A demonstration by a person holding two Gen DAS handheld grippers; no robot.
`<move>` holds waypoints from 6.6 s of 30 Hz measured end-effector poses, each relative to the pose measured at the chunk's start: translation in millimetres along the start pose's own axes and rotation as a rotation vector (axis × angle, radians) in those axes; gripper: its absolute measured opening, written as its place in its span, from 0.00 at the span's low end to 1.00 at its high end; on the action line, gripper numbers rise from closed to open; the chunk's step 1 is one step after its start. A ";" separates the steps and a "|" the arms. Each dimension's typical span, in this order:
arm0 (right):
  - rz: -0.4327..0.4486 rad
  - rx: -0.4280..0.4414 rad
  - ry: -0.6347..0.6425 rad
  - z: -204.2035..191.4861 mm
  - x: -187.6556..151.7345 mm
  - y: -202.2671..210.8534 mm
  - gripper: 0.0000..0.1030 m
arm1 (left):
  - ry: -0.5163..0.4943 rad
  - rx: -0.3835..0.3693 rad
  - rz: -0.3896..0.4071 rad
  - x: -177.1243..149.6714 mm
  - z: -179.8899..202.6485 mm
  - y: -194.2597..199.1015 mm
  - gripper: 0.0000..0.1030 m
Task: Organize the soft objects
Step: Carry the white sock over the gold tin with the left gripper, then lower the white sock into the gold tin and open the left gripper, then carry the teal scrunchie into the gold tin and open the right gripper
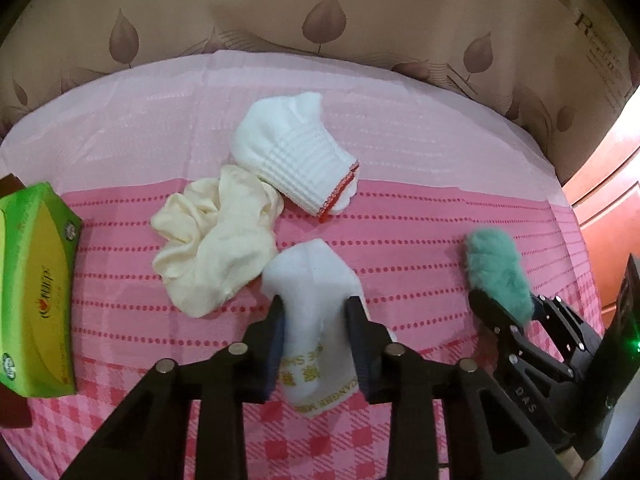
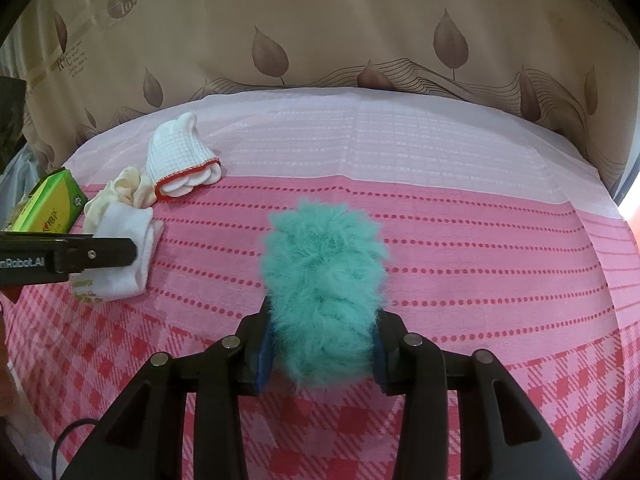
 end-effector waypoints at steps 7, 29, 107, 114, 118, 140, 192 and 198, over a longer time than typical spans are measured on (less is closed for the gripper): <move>0.000 0.000 0.001 -0.2 0.5 -0.3 0.37 | -0.060 0.005 0.009 -8.3 9.4 14.8 0.25; -0.001 -0.003 0.004 -0.5 0.7 -0.2 0.37 | -0.112 0.049 0.108 -16.5 -6.0 98.0 0.25; -0.002 -0.033 0.034 -5.1 0.2 -3.3 0.39 | 0.269 0.385 0.154 -96.0 -300.0 190.6 0.44; -0.002 -0.036 0.039 -6.1 0.2 -3.5 0.39 | 0.291 0.408 0.255 -101.8 -283.4 213.8 0.44; -0.002 -0.036 0.039 -6.6 0.2 -3.4 0.40 | 0.317 0.427 0.331 -105.8 -268.3 221.3 0.44; 0.014 -0.039 0.018 -12.7 1.2 3.1 0.23 | 0.331 0.507 0.339 -121.7 -269.0 211.1 0.44; 0.107 0.435 0.457 -402.7 73.5 74.1 0.23 | 0.552 0.578 0.449 -140.2 -310.3 246.3 0.44; 0.066 0.446 0.482 -444.5 83.1 54.5 0.25 | 0.570 0.562 0.442 -141.4 -315.2 245.2 0.44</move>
Point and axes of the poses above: each gripper's, at about its wrist camera, not at the fingertips, and y roughly against the way its jaws point, z to its right, x to its top, the point moved 1 cm from there along -y, roughly the way its jaws point, and after that the axes turned 8 degrees about -x, right-handed, at the moved point
